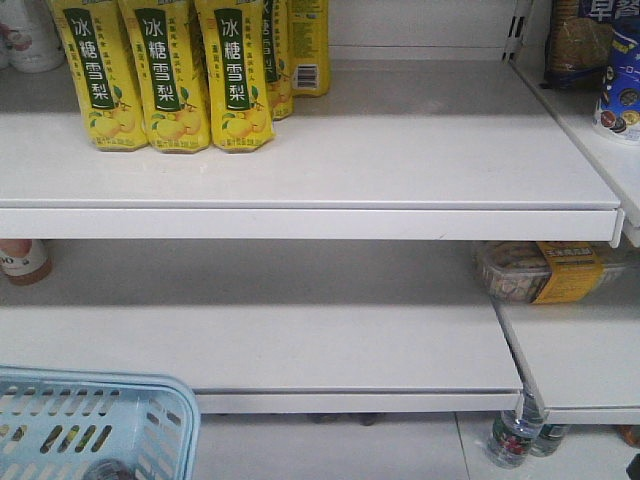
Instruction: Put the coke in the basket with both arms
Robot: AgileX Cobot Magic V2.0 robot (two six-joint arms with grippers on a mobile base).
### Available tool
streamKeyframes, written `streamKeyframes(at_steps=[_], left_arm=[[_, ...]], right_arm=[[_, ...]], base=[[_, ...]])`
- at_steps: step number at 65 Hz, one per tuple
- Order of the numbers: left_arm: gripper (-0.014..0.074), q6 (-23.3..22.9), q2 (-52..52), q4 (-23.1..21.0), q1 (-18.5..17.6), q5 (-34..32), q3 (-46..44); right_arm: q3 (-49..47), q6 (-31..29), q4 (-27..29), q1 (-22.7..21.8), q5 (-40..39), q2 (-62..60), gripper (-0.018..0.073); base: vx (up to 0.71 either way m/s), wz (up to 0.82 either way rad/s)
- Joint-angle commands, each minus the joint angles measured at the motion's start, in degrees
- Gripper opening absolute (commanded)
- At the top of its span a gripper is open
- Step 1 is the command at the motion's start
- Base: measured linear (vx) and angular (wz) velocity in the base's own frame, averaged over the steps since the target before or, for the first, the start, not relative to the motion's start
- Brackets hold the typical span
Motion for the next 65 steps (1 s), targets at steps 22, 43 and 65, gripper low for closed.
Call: streamKeyframes(at_steps=[22, 43, 65], left_arm=[[-0.0006, -0.54, -1.30, -0.30, -1.06, -6.30, -1.63], [-0.0006, -0.49, -1.24, -0.30, -1.03, -6.17, -1.97], [-0.0006, -0.49, -1.24, -0.30, -1.03, -6.17, -1.97]], right_arm=[[-1.75, -0.57, 0.08, -0.29, -3.82, 0.65, -0.0010], [-1.75, -0.57, 0.08, -0.29, -3.82, 0.65, -0.0010], [-1.75, -0.57, 0.08, -0.29, -3.82, 0.65, -0.0010]], base=[[0.00, 0.00], [0.00, 0.00], [0.00, 0.00]])
